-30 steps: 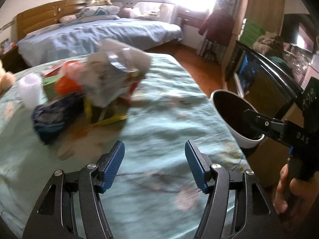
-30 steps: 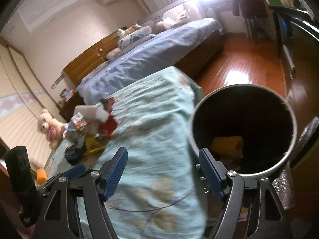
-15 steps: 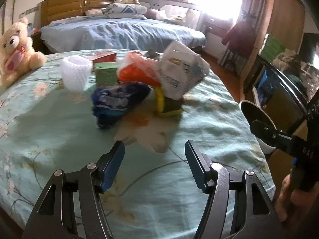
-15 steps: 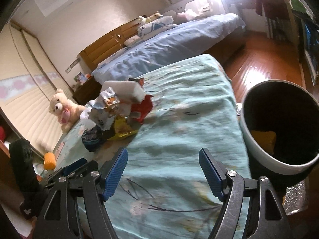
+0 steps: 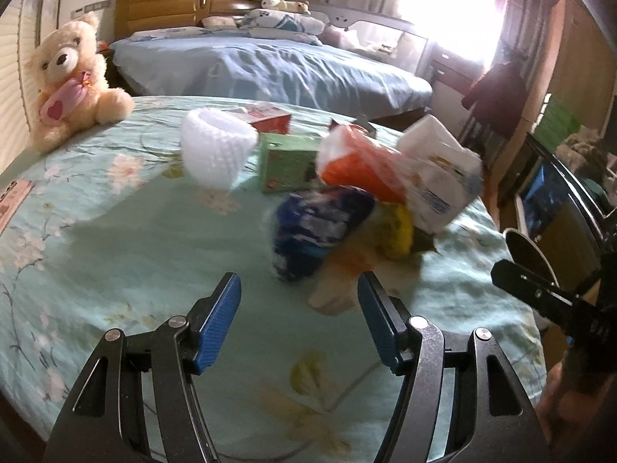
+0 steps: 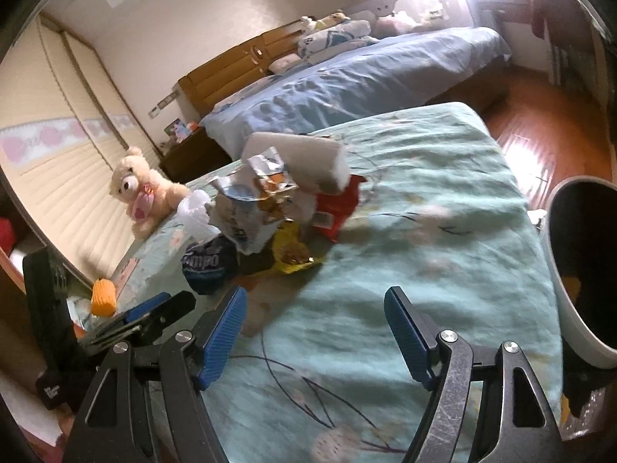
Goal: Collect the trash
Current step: 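Move both open tools back toward the trash pile on the table, then grasp the blue snack bag with the left tool while the right tool grasps the yellow packet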
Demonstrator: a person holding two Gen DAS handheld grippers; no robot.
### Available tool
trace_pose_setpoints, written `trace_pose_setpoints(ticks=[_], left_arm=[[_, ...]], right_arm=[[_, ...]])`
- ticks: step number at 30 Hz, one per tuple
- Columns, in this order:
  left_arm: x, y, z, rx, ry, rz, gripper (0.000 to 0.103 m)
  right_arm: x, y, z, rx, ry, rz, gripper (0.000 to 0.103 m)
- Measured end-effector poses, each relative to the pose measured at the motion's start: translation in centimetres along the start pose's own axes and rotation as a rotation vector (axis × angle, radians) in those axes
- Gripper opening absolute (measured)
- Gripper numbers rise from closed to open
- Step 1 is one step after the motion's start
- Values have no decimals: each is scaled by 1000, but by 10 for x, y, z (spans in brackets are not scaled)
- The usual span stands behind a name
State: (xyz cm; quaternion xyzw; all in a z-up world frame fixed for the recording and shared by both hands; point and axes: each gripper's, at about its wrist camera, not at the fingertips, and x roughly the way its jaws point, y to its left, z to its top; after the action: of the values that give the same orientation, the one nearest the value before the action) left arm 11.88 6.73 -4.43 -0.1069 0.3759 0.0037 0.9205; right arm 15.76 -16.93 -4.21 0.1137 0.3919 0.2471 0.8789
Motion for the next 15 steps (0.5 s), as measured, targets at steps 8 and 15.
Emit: trace_pose_setpoints(ticks=[8,15], left_arm=[[13,17,16,-7,8,-17,64],[33,10,21,35,37,-63,50]], right_arm=[[30,14,10,-54,37,25,72],[59,18,15,-65,86,-5,32]])
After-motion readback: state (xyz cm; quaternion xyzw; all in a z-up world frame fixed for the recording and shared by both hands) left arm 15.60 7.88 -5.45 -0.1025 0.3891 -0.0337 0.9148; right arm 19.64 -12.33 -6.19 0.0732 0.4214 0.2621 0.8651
